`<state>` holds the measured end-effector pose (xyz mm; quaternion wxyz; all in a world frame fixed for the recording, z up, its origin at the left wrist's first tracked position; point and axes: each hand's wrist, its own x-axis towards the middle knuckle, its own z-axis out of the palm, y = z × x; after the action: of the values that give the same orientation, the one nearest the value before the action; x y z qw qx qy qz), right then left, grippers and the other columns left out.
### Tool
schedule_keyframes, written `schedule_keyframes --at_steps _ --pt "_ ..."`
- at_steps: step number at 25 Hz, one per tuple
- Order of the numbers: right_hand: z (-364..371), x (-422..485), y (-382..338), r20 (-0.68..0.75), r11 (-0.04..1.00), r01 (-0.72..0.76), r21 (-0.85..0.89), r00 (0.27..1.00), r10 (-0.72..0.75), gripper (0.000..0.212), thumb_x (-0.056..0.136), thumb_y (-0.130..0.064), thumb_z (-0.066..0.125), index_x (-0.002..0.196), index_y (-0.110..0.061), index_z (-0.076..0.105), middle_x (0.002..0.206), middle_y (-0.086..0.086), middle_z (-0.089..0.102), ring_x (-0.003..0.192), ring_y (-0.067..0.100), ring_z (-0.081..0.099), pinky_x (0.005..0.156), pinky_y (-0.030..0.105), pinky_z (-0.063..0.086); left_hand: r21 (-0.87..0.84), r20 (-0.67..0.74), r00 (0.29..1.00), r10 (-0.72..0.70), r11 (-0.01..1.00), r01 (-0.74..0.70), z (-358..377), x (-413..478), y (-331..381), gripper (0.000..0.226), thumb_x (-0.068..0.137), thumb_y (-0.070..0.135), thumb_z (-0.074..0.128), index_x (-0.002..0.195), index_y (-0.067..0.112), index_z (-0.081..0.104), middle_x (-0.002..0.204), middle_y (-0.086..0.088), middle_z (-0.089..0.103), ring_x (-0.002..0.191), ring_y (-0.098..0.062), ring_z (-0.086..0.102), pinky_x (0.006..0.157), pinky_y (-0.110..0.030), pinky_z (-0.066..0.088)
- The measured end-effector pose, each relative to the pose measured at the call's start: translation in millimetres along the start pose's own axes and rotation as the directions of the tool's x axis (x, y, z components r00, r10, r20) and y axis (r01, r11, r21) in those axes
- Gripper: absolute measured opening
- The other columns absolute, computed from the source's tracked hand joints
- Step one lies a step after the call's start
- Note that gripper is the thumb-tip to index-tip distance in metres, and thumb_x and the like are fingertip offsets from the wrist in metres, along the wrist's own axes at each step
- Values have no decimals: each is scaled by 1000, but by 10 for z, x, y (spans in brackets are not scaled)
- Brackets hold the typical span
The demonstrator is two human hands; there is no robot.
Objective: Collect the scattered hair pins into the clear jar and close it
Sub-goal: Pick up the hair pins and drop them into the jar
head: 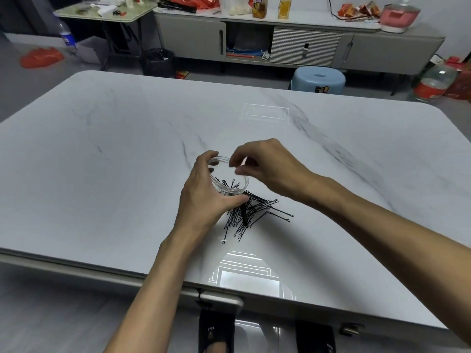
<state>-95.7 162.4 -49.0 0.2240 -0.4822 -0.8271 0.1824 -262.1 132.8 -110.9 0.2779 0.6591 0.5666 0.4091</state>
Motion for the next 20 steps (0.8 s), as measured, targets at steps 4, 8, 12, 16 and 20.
schedule_keyframes --at_steps 4,8,12,16,20 --pt "-41 -266 356 -42 947 -322 6 946 321 7 76 -22 76 74 -18 70 68 -6 69 64 9 62 63 24 47 1 -28 1000 -8 1000 8 -46 -3 -18 98 51 38 91 134 31 38 123 15 52 108 -6 51 87 -22 40" --pt "204 -743 554 165 843 -480 -243 836 524 20 68 -33 81 78 -20 68 78 -4 68 76 19 62 65 28 46 -10 -31 999 -9 1000 9 -53 -6 -7 98 53 37 91 134 30 38 125 13 52 110 -7 52 89 -24 41" --pt "399 -937 526 1 849 -397 -349 906 423 7 82 -8 57 82 -13 61 88 3 65 85 27 59 65 32 43 -12 -30 999 -12 1000 12 -39 -8 3 98 53 37 91 135 29 38 126 12 53 111 -8 52 90 -26 42" --pt "487 -941 451 101 715 -269 -646 898 429 23 82 5 40 97 -12 45 104 12 55 95 29 53 63 33 29 -5 -23 1000 -7 1000 7 -29 -18 8 98 53 37 91 135 29 38 126 11 53 110 -9 52 89 -24 41" --pt "196 -805 400 -106 895 -320 -310 947 302 18 82 2 45 93 -13 48 87 6 61 77 31 54 62 36 38 -8 -22 1000 -9 1000 9 -28 -3 2 99 52 38 91 135 30 38 125 12 53 110 -8 51 88 -23 40"
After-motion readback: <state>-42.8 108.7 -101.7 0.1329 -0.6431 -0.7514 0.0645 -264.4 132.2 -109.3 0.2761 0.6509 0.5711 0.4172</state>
